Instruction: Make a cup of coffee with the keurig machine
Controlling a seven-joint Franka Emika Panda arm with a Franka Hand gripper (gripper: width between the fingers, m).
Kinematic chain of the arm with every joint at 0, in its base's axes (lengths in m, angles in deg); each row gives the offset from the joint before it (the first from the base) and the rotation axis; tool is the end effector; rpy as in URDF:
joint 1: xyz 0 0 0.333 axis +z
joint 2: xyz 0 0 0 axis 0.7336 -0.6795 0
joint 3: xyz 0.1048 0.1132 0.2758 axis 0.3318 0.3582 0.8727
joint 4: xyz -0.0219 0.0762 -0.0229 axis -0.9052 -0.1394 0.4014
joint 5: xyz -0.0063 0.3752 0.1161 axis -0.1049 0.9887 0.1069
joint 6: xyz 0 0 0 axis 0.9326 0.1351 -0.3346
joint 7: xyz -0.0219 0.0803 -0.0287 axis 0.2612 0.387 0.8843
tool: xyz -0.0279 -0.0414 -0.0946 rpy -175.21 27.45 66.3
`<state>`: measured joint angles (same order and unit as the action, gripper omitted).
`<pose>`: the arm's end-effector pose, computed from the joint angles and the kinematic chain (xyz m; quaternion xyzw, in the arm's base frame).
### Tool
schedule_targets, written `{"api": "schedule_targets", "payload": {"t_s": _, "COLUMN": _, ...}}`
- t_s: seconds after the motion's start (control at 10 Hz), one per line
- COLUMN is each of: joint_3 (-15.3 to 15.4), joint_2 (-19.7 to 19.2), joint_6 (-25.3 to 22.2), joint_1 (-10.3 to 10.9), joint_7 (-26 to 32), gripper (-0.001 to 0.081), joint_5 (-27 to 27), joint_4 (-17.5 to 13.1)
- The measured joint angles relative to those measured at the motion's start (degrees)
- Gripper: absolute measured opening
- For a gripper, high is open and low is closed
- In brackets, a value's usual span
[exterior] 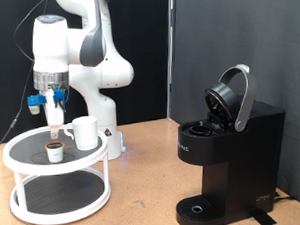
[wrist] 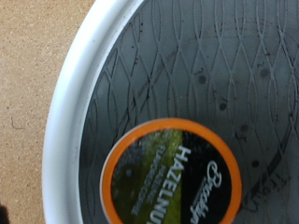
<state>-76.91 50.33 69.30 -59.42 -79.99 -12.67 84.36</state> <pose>0.3402 -0.2293 0.3694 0.3563 -0.9330 0.0488 0.0147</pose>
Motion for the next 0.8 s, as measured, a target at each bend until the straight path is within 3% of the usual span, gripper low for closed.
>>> {"api": "schedule_targets", "payload": {"t_s": 0.8, "joint_3": 0.03, "joint_2": -5.16, "joint_6": 9.98, "joint_1": -0.79, "joint_7": -1.85, "gripper": 0.0734, "joint_5": -1.55, "joint_4": 3.57}}
